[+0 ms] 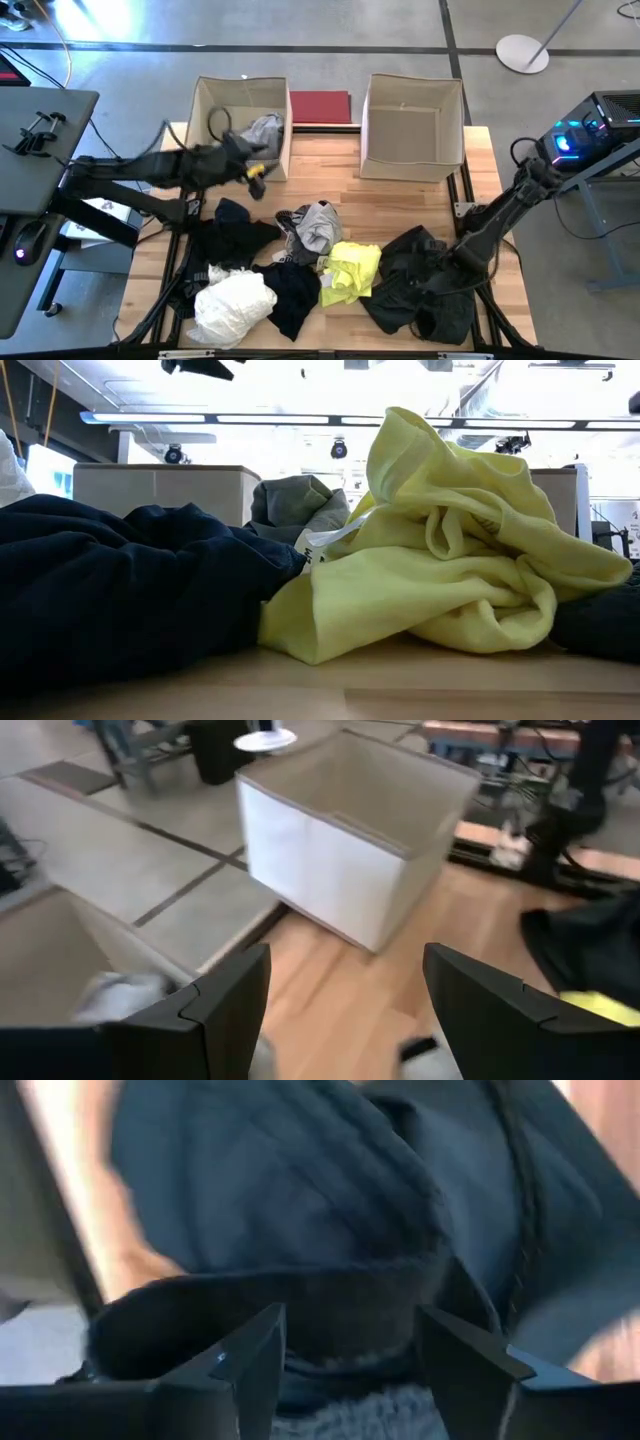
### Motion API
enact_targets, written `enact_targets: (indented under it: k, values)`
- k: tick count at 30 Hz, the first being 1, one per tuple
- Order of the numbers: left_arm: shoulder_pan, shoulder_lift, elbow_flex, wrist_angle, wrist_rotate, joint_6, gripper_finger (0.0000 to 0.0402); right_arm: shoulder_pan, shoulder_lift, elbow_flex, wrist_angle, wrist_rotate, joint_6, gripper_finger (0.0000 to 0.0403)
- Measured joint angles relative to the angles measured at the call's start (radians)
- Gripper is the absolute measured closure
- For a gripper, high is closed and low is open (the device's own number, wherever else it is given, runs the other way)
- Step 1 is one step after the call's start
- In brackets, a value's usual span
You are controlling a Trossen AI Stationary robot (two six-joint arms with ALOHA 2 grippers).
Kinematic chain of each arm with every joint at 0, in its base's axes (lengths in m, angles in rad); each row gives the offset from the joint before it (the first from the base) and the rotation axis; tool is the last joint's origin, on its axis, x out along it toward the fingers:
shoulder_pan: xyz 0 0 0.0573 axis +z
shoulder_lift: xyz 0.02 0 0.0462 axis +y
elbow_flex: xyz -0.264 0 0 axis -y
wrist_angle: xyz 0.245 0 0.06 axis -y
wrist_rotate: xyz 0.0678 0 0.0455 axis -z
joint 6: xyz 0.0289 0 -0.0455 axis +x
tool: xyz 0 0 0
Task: Sort clothes
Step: Put the black shorts into the brown right laundry organizer
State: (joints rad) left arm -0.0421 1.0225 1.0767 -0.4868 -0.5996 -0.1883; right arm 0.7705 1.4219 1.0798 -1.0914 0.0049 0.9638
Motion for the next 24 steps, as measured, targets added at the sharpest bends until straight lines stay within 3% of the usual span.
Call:
enact_targets:
  k: [7,11,14,19,24]
  values:
    - [-0.121,0.051,-0.173,0.123,-0.032,-0.128,0.0149,-0.001,0.011,-0.116,-0.005,-0.052,0.138,0.0118]
    - [-0.193,0.081,-0.247,0.228,-0.034,-0.17,0.0149,-0.009,0.011,-0.263,0.181,-0.084,0.162,0.0076]
    - [-0.234,0.095,-0.269,0.264,-0.042,-0.17,0.0149,-0.031,0.013,-0.359,0.343,-0.083,0.162,0.0066]
    - [-0.277,0.097,-0.279,0.278,-0.112,-0.177,0.0149,-0.062,0.055,-0.425,0.438,-0.018,0.14,0.01]
    - [-0.298,0.097,-0.28,0.287,-0.175,-0.177,0.0149,-0.079,0.095,-0.428,0.483,0.144,0.133,0.019]
